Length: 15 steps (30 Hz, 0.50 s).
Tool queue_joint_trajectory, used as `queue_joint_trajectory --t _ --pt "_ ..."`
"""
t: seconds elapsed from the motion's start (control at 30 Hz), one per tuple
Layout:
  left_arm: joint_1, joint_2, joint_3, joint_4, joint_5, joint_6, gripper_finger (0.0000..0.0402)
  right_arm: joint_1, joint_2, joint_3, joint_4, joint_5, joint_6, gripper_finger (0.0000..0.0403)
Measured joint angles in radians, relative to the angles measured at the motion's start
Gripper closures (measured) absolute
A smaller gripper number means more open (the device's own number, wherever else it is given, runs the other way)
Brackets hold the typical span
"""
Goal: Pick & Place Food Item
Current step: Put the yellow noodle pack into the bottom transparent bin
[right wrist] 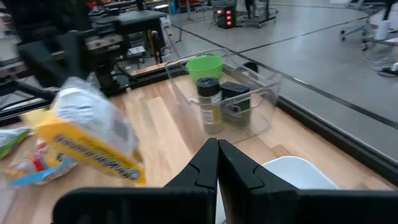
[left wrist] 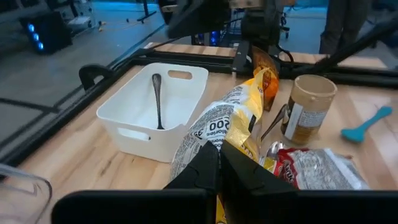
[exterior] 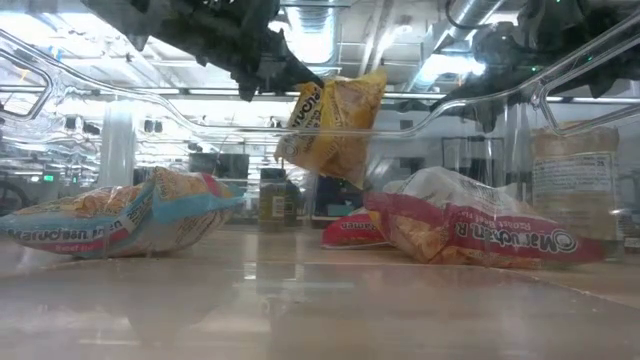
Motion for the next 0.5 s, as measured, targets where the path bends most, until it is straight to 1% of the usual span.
queue_joint_trajectory --t 0.17,0.5 --pt "0.016 0.002 0.000 -0.001 0.000 -0.072 0.0401 0.047 0.000 0.000 0.000 -0.002 -0.025 0.0399" --pt "0.021 0.003 -0.029 0.046 0.001 -0.081 0.0401 0.174 0.000 0.000 0.001 -0.003 -0.132 0.0399"
